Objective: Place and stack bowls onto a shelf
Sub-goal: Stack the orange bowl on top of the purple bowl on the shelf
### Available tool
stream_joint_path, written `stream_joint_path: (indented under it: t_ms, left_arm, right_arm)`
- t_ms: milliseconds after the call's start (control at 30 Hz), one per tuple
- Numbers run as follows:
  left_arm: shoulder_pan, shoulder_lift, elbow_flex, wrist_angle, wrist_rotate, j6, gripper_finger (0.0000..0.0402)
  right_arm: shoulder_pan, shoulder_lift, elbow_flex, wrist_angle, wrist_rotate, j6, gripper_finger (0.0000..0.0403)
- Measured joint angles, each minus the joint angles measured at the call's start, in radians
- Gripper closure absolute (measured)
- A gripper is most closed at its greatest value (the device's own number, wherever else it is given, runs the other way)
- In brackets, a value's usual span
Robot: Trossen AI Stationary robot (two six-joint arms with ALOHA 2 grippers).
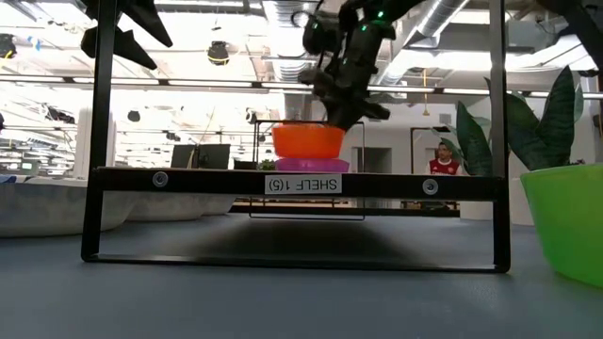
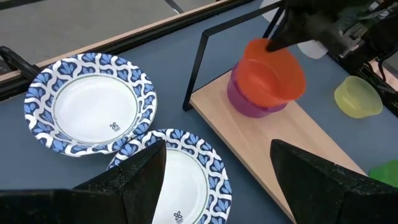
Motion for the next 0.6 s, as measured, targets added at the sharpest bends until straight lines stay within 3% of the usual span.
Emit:
stream_joint_path:
  t_ms: [600]
  left_arm:
    - [0.0, 0.0, 0.0, -0.002, -0.001, 0.002, 0.0129]
  right_arm:
    - [-0.003, 0.017, 0.0, -0.015, 0.02, -0.008, 0.0369]
